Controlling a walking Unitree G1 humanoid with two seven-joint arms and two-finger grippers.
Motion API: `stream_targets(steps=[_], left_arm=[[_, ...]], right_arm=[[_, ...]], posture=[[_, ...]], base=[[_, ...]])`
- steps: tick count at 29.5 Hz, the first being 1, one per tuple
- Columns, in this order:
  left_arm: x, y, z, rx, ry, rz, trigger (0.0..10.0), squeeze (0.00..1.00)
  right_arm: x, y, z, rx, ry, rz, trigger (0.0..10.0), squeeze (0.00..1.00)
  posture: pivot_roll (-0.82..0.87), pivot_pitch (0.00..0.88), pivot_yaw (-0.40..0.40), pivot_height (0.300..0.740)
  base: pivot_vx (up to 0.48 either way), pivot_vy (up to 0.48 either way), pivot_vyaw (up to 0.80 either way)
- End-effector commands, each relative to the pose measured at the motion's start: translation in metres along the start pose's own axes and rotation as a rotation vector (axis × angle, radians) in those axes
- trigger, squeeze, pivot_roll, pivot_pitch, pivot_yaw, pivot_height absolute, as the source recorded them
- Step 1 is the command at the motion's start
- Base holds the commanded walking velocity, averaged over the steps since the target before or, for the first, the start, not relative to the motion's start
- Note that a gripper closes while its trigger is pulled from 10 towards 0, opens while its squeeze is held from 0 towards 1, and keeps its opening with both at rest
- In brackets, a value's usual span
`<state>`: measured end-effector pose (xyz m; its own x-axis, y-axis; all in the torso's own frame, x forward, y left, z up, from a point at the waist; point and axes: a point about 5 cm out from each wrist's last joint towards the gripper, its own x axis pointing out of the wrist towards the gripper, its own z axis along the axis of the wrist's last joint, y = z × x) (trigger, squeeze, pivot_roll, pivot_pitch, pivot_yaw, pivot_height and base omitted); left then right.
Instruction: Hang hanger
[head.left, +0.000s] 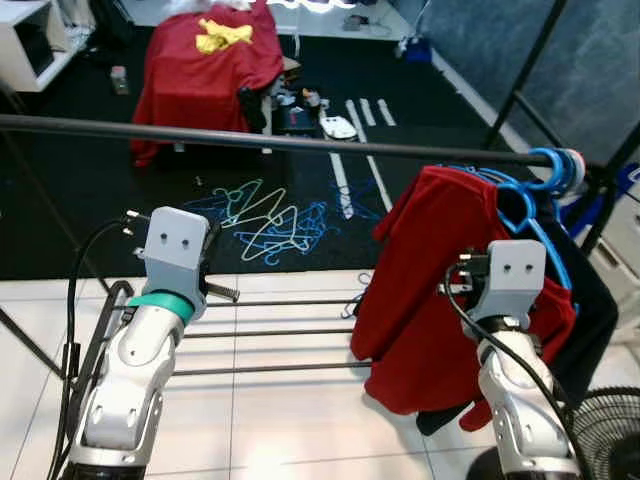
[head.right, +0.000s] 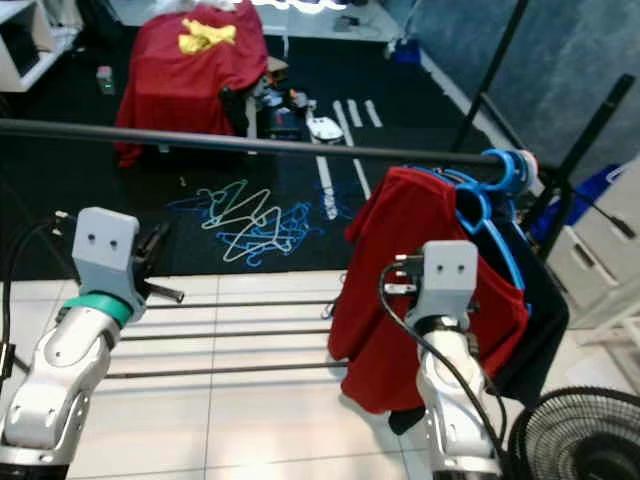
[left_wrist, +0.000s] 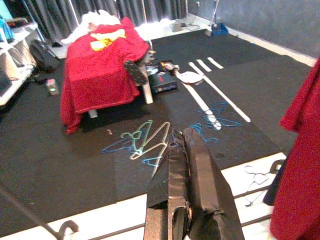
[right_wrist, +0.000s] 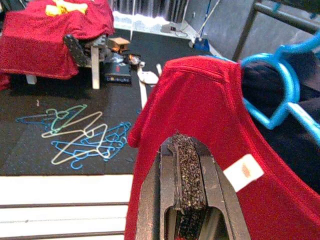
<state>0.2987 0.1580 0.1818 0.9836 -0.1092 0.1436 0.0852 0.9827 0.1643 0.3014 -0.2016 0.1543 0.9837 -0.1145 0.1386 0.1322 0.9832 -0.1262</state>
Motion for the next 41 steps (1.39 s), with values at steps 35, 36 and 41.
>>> stream_targets(steps=[35, 36, 41], left_arm=[[0.0005, -0.0011, -0.0036, 0.002, 0.032, 0.001, 10.0, 0.00], [0.0006, -0.0008, -0.0037, 0.002, 0.032, 0.002, 10.0, 0.00], [0.0015, 0.0004, -0.0056, -0.016, 0.054, 0.015, 10.0, 0.00]], right_arm=[[-0.0024, 0.0021, -0.0031, 0.015, 0.007, 0.009, 10.0, 0.00], [-0.0024, 0.0022, -0.0032, 0.016, 0.007, 0.009, 10.0, 0.00], [-0.0022, 0.0025, -0.0032, 0.017, 0.006, 0.011, 10.0, 0.00]], posture=[[-0.01, 0.038, 0.014, 0.740], [-0.01, 0.037, 0.015, 0.740], [-0.01, 0.036, 0.015, 0.740]], base=[[0.000, -0.323, 0.00], [0.000, 0.000, 0.00], [0.000, 0.000, 0.00]])
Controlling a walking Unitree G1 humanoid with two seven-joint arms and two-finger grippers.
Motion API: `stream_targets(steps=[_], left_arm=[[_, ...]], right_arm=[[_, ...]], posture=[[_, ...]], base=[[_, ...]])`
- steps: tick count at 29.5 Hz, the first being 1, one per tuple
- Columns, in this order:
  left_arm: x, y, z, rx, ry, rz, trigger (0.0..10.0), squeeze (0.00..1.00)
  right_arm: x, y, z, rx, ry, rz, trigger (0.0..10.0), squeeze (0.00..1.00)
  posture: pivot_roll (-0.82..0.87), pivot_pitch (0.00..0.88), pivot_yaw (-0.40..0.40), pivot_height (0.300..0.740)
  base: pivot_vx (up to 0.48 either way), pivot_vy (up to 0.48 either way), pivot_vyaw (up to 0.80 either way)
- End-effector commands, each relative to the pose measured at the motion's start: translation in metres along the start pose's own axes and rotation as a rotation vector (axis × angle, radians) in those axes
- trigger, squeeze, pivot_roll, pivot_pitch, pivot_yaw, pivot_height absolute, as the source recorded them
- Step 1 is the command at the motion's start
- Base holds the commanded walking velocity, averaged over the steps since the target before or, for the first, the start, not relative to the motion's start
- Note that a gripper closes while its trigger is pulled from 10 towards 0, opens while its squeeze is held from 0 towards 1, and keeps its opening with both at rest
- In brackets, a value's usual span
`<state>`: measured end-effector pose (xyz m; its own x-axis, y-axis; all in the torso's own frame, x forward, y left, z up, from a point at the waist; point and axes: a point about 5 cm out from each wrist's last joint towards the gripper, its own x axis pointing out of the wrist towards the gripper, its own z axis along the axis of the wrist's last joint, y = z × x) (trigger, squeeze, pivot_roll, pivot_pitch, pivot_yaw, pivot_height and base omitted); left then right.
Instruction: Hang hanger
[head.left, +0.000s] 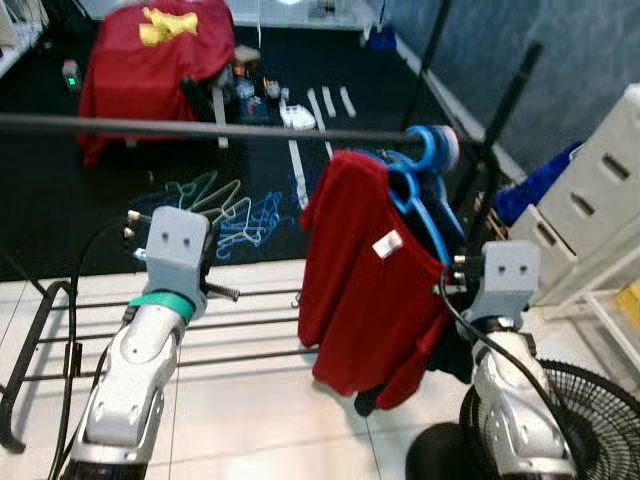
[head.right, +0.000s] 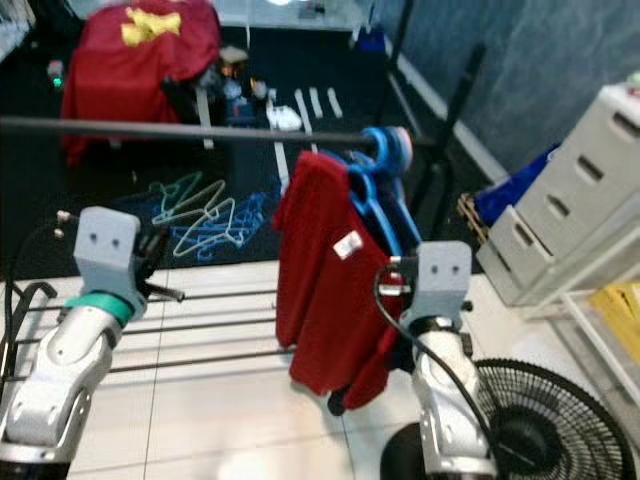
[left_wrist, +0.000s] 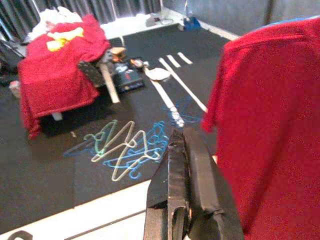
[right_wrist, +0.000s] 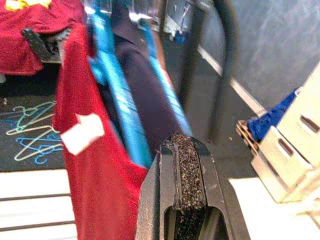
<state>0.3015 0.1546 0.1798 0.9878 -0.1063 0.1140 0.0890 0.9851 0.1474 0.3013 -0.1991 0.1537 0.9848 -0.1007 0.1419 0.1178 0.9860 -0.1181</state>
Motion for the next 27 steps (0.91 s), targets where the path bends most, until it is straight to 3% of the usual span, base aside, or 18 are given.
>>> stream_targets(steps=[1, 6, 16, 20, 25, 27], left_arm=[[-0.001, 0.005, -0.004, -0.006, 0.030, 0.022, 10.0, 0.00], [0.000, 0.007, -0.005, -0.014, 0.035, 0.034, 10.0, 0.00], [-0.002, 0.004, -0.001, -0.015, 0.014, 0.020, 10.0, 0.00], [-0.003, 0.005, -0.002, -0.015, 0.016, 0.017, 10.0, 0.00], [-0.003, 0.005, -0.002, -0.015, 0.016, 0.016, 10.0, 0.00], [-0.004, 0.006, -0.002, -0.009, 0.020, 0.010, 10.0, 0.00]], right_arm=[[-0.002, 0.000, -0.003, 0.007, 0.010, -0.001, 10.0, 0.00], [-0.002, 0.001, -0.003, 0.010, 0.008, 0.002, 10.0, 0.00], [-0.002, 0.001, -0.001, 0.009, 0.003, 0.003, 10.0, 0.00], [0.008, -0.009, 0.015, -0.003, -0.051, -0.019, 10.0, 0.00], [0.011, -0.012, 0.018, -0.001, -0.061, -0.020, 10.0, 0.00], [0.021, -0.015, 0.025, 0.008, -0.074, 0.021, 10.0, 0.00]], posture=[[-0.01, 0.035, 0.014, 0.740], [-0.01, 0.035, 0.016, 0.740], [-0.01, 0.044, 0.016, 0.740], [0.00, 0.053, 0.021, 0.740], [0.00, 0.054, 0.022, 0.740], [0.00, 0.070, 0.040, 0.740]], base=[[0.000, 0.000, 0.00], [0.000, 0.377, 0.00], [0.000, 0.000, 0.00], [0.000, 0.000, 0.00], [0.000, 0.000, 0.00], [0.000, 0.000, 0.00]])
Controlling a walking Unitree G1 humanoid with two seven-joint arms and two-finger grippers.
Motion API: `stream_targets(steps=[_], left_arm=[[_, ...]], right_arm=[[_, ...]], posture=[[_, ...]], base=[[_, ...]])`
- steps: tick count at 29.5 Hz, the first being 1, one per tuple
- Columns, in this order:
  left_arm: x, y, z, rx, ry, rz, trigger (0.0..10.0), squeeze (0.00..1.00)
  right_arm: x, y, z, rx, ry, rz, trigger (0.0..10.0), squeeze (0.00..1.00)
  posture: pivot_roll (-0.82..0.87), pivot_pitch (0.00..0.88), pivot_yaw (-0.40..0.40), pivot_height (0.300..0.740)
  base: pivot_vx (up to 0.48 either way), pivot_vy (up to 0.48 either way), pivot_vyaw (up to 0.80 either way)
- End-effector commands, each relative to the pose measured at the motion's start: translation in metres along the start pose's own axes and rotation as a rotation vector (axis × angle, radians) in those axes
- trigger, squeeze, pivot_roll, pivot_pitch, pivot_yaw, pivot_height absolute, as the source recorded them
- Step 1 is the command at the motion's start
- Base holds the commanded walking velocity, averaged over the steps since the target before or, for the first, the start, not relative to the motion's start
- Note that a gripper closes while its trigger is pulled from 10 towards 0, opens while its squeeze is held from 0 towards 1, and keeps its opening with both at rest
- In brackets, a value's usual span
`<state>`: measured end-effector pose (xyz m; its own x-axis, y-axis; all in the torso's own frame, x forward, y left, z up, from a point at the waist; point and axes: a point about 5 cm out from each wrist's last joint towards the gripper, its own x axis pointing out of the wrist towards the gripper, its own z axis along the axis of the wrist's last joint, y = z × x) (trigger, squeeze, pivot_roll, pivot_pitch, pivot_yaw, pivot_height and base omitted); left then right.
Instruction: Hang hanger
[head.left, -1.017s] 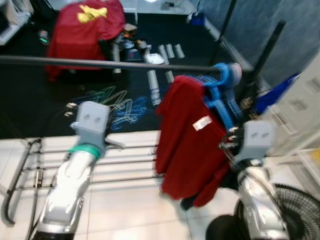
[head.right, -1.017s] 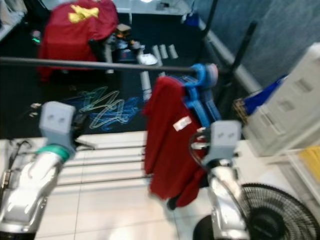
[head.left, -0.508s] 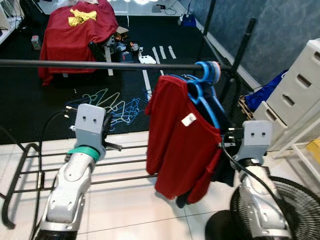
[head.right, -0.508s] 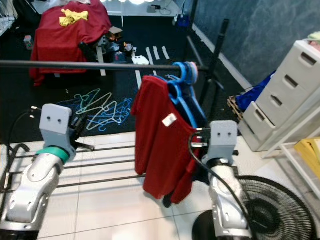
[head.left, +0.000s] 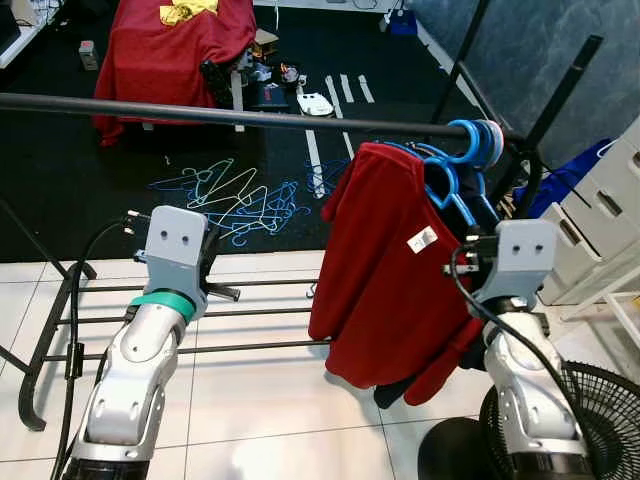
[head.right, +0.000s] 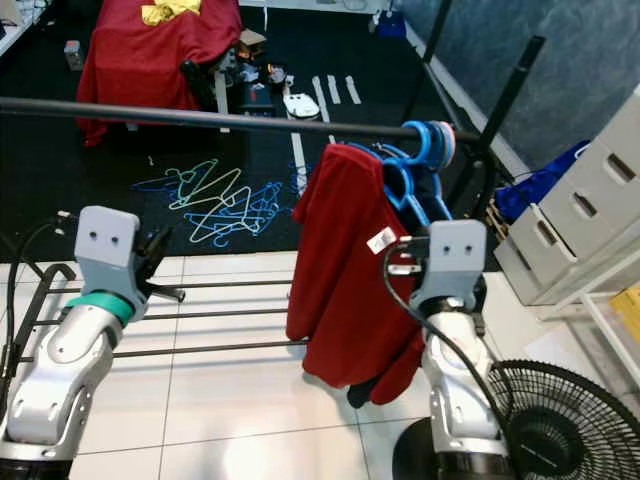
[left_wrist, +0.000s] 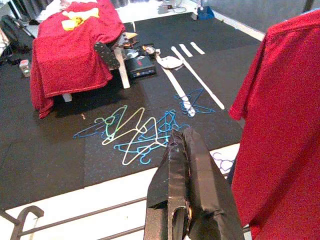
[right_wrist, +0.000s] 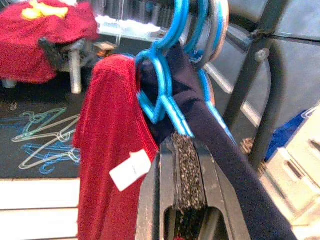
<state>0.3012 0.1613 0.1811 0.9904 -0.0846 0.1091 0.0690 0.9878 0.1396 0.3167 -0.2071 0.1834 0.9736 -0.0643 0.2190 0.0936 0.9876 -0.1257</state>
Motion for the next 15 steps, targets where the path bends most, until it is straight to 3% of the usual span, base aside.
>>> stream_targets(steps=[1, 3, 4, 7, 8, 14, 15], left_arm=[[-0.003, -0.001, -0.002, -0.001, 0.014, -0.015, 10.0, 0.00], [-0.004, -0.001, -0.001, 0.004, 0.016, -0.023, 10.0, 0.00], [-0.004, -0.001, 0.000, 0.011, 0.020, -0.034, 10.0, 0.00], [-0.004, -0.001, 0.000, 0.011, 0.020, -0.034, 10.0, 0.00], [-0.005, 0.002, 0.001, 0.021, 0.023, -0.040, 10.0, 0.00], [-0.008, 0.008, 0.003, 0.042, 0.030, -0.040, 10.0, 0.00], [-0.008, 0.009, 0.003, 0.049, 0.033, -0.040, 10.0, 0.00]], right_arm=[[0.006, -0.006, -0.001, 0.049, 0.016, 0.030, 10.0, 0.00], [0.013, -0.008, 0.000, 0.067, 0.022, 0.033, 10.0, 0.00], [0.024, -0.009, 0.000, 0.154, 0.029, 0.060, 10.0, 1.00], [0.024, -0.009, 0.000, 0.154, 0.029, 0.060, 10.0, 1.00], [0.032, -0.008, 0.003, 0.193, 0.027, 0.084, 10.0, 1.00], [0.050, -0.015, 0.005, 0.180, 0.053, 0.081, 10.0, 1.00], [0.054, -0.019, 0.003, 0.178, 0.073, 0.078, 10.0, 0.00]], posture=[[0.00, 0.072, 0.042, 0.740], [0.01, 0.086, 0.054, 0.740], [0.02, 0.096, 0.062, 0.740], [0.02, 0.096, 0.062, 0.740], [0.04, 0.113, 0.075, 0.740], [0.06, 0.126, 0.088, 0.740], [0.07, 0.132, 0.093, 0.740]], base=[[0.000, 0.000, 0.00], [0.000, 0.000, 0.00], [0.000, 0.000, 0.00], [0.000, 0.000, 0.00], [0.000, 0.000, 0.00], [0.000, 0.000, 0.00], [0.000, 0.000, 0.00]])
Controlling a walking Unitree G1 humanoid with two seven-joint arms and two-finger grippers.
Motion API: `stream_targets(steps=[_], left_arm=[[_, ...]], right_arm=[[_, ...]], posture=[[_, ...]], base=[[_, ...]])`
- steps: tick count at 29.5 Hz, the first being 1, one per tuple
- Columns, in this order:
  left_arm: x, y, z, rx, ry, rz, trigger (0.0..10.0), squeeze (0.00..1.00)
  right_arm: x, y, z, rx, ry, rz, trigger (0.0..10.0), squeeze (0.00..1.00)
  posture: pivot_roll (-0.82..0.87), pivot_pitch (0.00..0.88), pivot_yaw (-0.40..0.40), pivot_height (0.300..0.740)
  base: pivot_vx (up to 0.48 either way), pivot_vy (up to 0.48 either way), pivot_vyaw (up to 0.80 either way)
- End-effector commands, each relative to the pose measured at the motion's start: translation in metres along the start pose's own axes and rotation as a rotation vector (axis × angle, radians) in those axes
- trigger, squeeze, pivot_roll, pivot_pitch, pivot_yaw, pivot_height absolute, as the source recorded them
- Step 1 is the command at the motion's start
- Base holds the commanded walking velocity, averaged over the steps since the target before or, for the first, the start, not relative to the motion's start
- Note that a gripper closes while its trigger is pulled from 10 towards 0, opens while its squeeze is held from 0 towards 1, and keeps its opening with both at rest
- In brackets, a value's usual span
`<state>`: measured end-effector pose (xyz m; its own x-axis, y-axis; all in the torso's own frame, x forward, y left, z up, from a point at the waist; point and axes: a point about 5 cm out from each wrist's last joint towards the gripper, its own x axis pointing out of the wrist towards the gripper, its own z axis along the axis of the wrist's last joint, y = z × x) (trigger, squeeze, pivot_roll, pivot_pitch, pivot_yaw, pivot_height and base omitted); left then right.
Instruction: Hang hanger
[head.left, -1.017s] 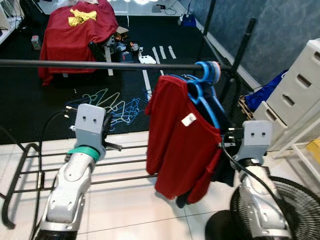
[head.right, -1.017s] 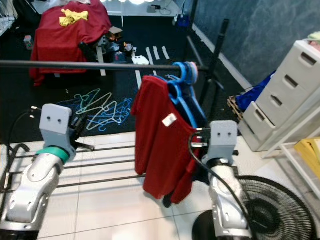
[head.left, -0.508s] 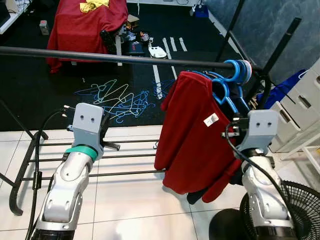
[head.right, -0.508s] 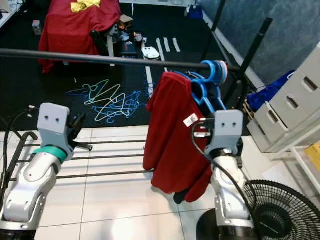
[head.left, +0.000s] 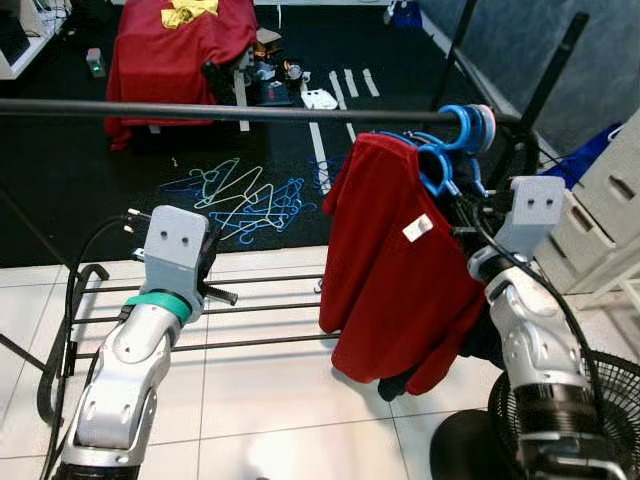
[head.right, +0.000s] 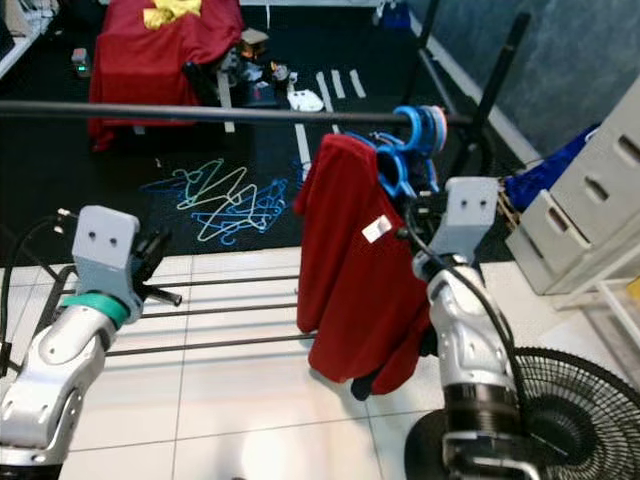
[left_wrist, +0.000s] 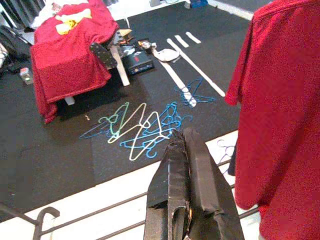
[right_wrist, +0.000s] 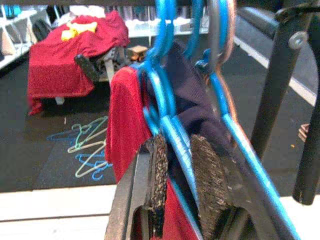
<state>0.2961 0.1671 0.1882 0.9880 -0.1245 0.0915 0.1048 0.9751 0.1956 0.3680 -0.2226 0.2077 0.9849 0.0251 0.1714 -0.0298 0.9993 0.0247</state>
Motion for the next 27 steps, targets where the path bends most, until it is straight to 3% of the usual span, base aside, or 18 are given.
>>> stream_targets(steps=[1, 4, 7, 16, 27], left_arm=[[-0.004, 0.004, -0.003, 0.000, 0.023, 0.000, 10.0, 0.00], [-0.005, 0.004, -0.001, 0.005, 0.024, -0.003, 10.0, 0.00], [-0.004, 0.005, 0.001, 0.008, 0.025, -0.004, 10.0, 0.00], [-0.003, 0.003, 0.003, 0.011, 0.025, -0.015, 10.0, 0.00], [-0.001, 0.000, 0.003, 0.003, 0.020, -0.015, 10.0, 0.00]], right_arm=[[0.001, -0.012, -0.009, -0.009, 0.049, -0.024, 10.0, 0.00], [0.005, -0.024, -0.012, -0.053, 0.071, -0.049, 10.0, 0.00], [0.008, -0.026, -0.013, -0.033, 0.088, -0.033, 10.0, 0.00], [0.017, -0.015, -0.003, -0.248, 0.042, 0.051, 10.0, 0.00], [0.018, 0.002, -0.015, -0.362, 0.063, 0.143, 10.0, 0.00]], posture=[[0.08, 0.134, 0.096, 0.740], [0.08, 0.134, 0.099, 0.740], [0.09, 0.135, 0.103, 0.740], [0.08, 0.132, 0.105, 0.740], [0.08, 0.114, 0.095, 0.740]], base=[[0.000, 0.000, 0.00], [0.000, 0.000, 0.00], [0.000, 0.000, 0.00], [0.000, 0.000, 0.00], [0.000, 0.000, 0.00]])
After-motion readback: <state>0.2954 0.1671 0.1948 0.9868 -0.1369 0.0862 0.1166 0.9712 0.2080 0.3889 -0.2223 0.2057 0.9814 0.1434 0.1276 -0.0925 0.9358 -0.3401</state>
